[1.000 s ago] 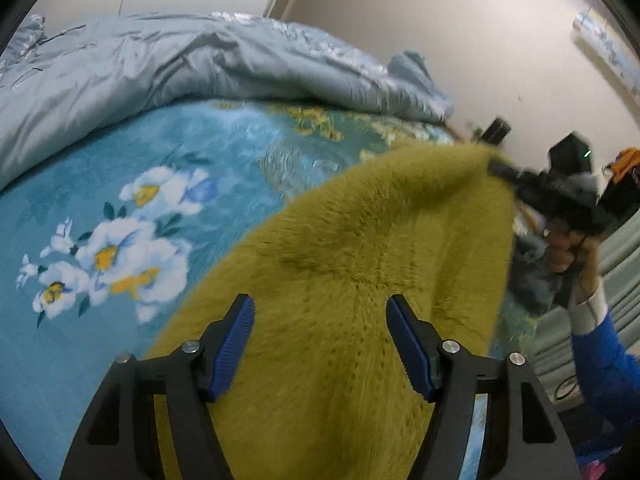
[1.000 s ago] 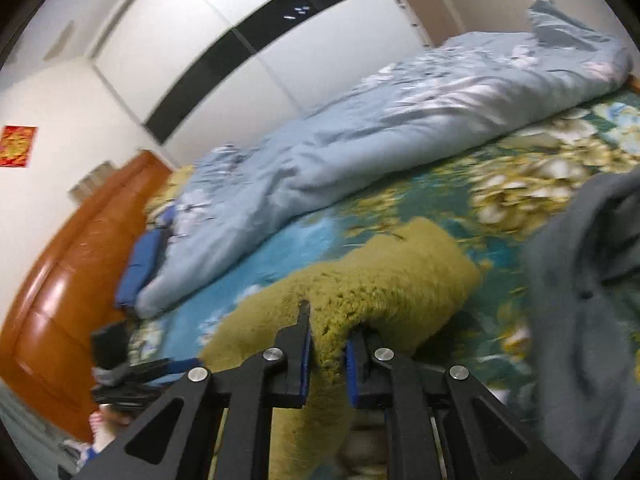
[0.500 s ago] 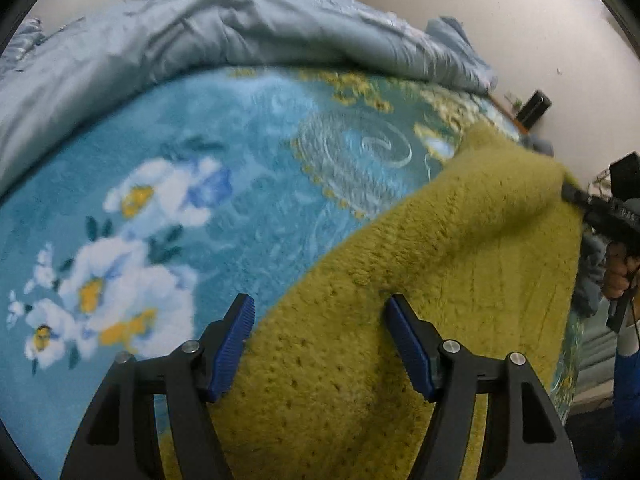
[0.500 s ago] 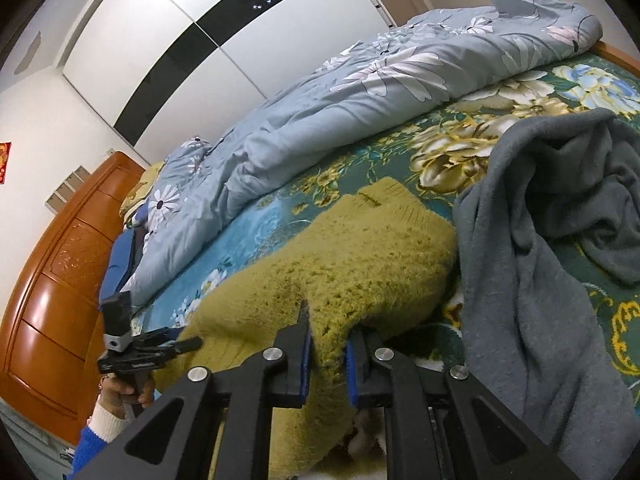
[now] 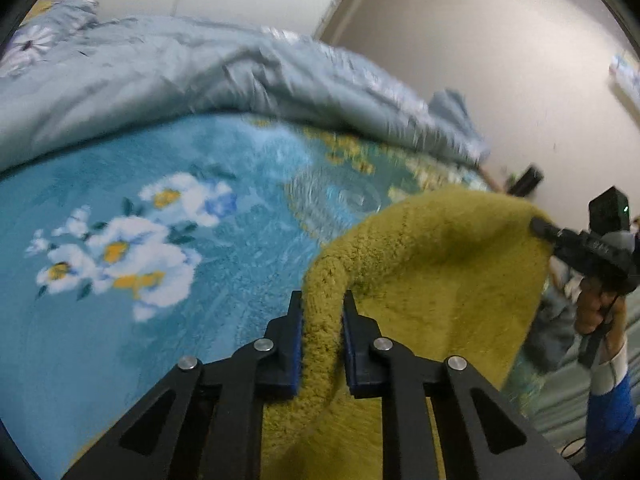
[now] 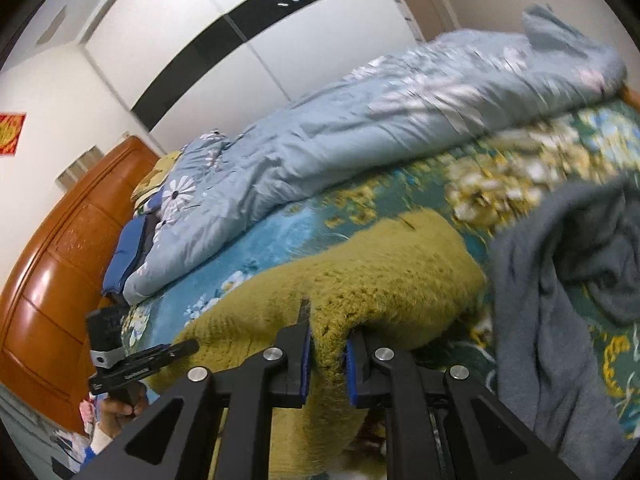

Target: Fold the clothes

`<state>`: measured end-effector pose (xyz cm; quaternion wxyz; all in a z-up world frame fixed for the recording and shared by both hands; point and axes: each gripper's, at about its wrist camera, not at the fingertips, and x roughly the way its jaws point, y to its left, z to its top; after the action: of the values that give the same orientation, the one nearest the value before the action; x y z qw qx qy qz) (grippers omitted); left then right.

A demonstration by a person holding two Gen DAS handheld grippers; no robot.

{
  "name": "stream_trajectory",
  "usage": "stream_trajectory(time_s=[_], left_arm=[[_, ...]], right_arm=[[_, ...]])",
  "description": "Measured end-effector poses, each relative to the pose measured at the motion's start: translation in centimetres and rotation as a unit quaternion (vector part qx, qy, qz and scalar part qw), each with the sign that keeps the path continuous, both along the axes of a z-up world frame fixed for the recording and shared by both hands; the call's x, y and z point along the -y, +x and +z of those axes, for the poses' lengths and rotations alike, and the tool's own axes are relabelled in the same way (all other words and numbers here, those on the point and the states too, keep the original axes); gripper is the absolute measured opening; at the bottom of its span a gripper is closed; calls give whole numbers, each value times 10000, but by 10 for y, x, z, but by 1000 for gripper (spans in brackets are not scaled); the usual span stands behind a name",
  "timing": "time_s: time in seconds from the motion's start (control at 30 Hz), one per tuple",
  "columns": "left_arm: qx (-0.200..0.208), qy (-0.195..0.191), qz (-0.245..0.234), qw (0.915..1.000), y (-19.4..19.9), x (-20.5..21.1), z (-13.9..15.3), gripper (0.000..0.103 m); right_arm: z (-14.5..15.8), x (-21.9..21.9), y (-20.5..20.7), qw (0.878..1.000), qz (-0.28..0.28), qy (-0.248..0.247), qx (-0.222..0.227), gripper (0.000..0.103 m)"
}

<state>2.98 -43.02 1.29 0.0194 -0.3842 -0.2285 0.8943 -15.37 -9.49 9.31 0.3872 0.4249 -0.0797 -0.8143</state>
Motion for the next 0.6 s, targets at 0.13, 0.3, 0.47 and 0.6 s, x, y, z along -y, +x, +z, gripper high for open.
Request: stream_trajectory(time_s=[0.13, 0.3, 0.47, 0.6], left_arm=[[-686, -154, 432, 9966, 46, 12, 50, 17], [-1466, -478, 1334, 9790, 113, 37, 104, 17], [-922, -660, 1831, 9765, 132, 65, 75, 17], [-135, -349, 2067, 9777, 128, 89, 9, 17]], right_arm=[[44, 29, 11, 9988, 283, 39, -399, 14], [98, 91, 21, 9921, 841, -71, -929, 14], [79, 165, 31, 9873, 1337, 217, -835, 14], [8, 207, 38, 9844, 1507, 821, -392, 14]])
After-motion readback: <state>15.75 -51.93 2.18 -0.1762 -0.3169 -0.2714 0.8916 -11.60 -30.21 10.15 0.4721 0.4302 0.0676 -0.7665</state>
